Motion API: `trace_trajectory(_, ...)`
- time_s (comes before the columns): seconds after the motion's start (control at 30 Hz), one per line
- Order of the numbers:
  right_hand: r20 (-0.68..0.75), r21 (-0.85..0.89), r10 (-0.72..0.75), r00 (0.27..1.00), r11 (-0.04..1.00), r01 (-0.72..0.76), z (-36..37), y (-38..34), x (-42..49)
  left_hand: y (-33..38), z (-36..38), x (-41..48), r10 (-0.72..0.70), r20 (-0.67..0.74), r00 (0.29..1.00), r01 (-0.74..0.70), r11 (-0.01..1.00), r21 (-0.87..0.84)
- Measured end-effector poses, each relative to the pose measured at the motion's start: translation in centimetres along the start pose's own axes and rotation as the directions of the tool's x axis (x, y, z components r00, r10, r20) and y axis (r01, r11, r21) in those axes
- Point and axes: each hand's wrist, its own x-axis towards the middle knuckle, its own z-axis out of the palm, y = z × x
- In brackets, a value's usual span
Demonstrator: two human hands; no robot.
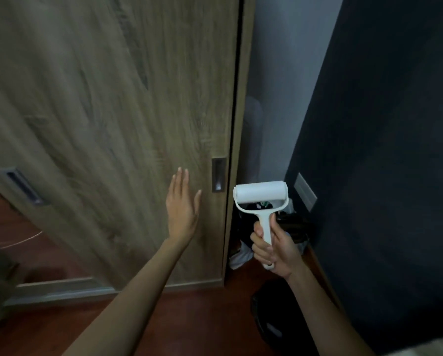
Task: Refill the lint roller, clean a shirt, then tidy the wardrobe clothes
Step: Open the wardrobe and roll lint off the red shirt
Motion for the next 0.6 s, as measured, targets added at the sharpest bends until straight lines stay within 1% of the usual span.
trace_trajectory(0.07,-0.017,0.008,-0.018,1.0,1.0,0.018,-0.3,0.0,1.7,-1.0,1.6,2.1,0.091,0.025,0.996,-0.093,0.988,0.121)
trace_trajectory(0.17,-0.031,0.032,-0.022,0.999,0.999,0.023,-1.0,-0.4,3.2,-1.9,4.4,4.9,0.151,0.079,0.985,-0.166,0.957,0.236)
trace_trajectory(0.23,-0.052,0.032,-0.018,0.998,0.999,0.02,-1.8,-1.0,4.0,-2.3,6.4,5.9,0.188,0.07,0.98,-0.201,0.932,0.302)
trace_trajectory(0.37,-0.032,0.06,-0.009,0.999,0.998,0.011,-3.1,-2.8,4.9,-3.0,9.1,7.1,0.182,0.017,0.983,-0.175,0.915,0.363)
trace_trajectory(0.47,-0.007,0.082,-0.002,1.0,0.997,0.003,-4.0,-4.3,6.0,-3.3,10.4,7.4,0.191,-0.047,0.98,-0.162,0.917,0.365)
trace_trajectory(0.6,0.025,0.066,0.014,1.0,0.998,-0.015,-5.0,-5.6,7.2,-3.9,10.8,7.8,0.253,-0.071,0.965,-0.211,0.906,0.366)
